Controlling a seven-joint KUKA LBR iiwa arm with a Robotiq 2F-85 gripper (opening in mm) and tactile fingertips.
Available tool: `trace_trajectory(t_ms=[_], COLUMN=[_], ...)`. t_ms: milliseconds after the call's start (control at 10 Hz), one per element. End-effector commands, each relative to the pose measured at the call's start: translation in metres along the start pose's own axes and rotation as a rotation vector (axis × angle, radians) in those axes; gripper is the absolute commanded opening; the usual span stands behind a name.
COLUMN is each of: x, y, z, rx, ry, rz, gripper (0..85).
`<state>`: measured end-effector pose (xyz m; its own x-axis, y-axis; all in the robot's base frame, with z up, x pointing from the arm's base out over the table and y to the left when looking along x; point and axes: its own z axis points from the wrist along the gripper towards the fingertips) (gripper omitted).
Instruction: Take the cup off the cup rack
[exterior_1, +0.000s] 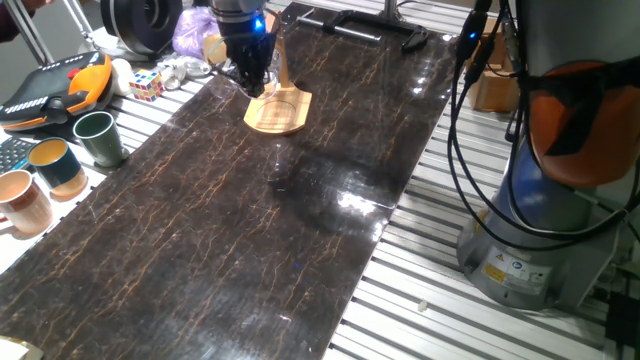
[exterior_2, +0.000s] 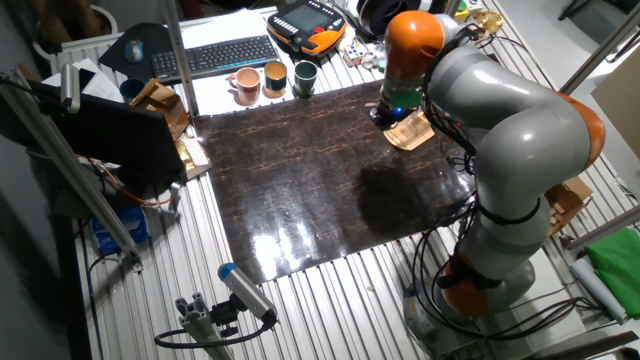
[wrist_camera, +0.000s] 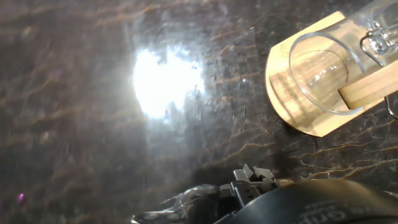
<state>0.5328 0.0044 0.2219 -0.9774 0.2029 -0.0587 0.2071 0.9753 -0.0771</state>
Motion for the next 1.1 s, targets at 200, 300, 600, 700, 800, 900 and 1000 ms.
trace_trajectory(t_ms=[200,300,600,700,800,900,1000], x=[-0.009,-0.012,-0.019,-0.020,-0.021,-0.022,-0.022], y=[0.002,0.003,0.004,0.004,0.003,0.003,0.003], z=[0.009,0.013,0.020,0.022,0.022,0.023,0.023], rx=[0.025,0.044,0.067,0.076,0.085,0.090,0.094], ry=[-0.033,-0.061,-0.113,-0.136,-0.153,-0.160,-0.166], rz=[0.291,0.362,0.509,0.554,0.582,0.613,0.640], gripper=[0.7,0.7,0.7,0.7,0.7,0.7,0.7])
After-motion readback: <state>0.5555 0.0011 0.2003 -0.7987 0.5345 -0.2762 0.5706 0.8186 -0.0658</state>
